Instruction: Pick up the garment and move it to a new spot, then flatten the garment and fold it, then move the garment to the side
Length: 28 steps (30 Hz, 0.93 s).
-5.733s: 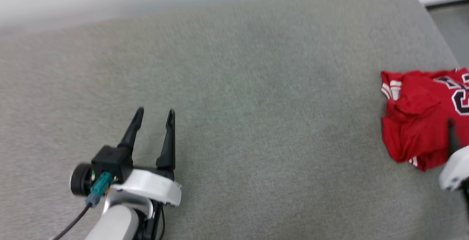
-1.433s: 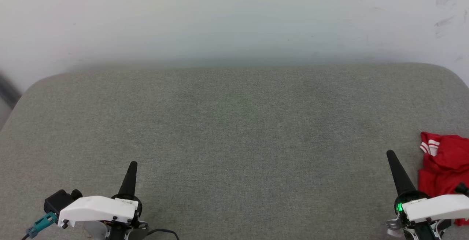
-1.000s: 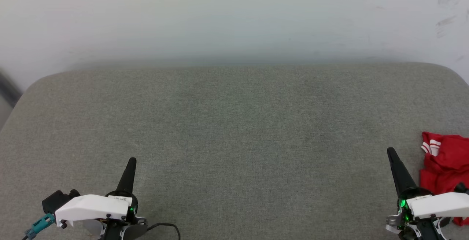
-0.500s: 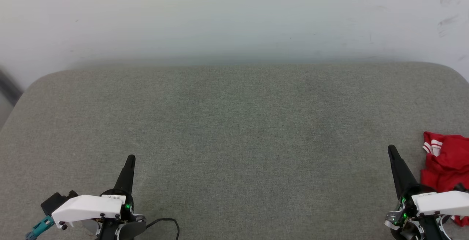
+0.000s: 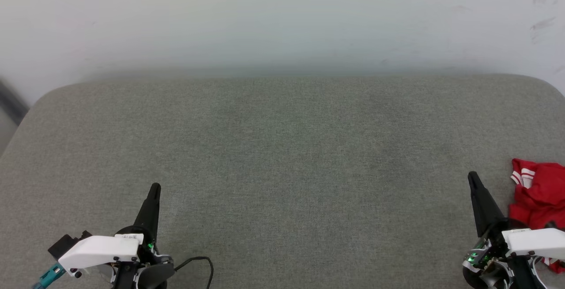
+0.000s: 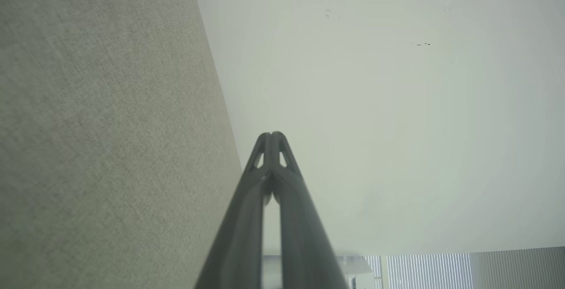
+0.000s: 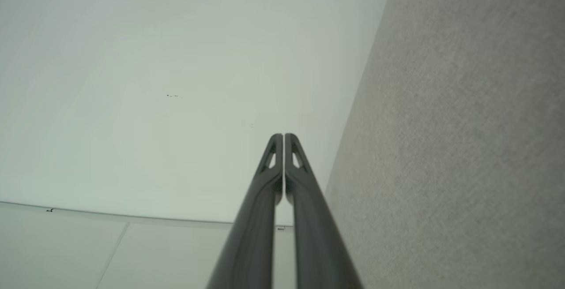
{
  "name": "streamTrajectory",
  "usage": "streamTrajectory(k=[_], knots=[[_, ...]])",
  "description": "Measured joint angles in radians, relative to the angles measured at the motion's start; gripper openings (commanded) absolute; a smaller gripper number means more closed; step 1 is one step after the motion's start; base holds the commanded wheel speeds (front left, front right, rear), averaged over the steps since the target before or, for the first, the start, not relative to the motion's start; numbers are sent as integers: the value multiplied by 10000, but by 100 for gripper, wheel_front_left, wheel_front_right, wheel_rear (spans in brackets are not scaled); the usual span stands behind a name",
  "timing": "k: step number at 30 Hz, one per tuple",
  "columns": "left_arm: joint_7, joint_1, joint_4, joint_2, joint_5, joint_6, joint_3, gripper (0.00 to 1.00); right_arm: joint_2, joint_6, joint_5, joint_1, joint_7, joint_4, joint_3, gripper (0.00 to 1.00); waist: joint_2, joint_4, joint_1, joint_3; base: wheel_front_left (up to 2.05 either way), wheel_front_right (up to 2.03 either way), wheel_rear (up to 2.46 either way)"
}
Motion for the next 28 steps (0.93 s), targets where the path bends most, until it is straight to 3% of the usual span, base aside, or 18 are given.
streamTrajectory(k=[13,28], knots=[[242,-94,31,-148,-662,-201,272,0,8,-2,848,-179,59,188,-29,0,0,32,-1,34,0,0,0],[251,-102,33,-163,-660,-201,288,0,10,-2,853,-188,59,190,-27,0,0,32,0,34,0,0,0]])
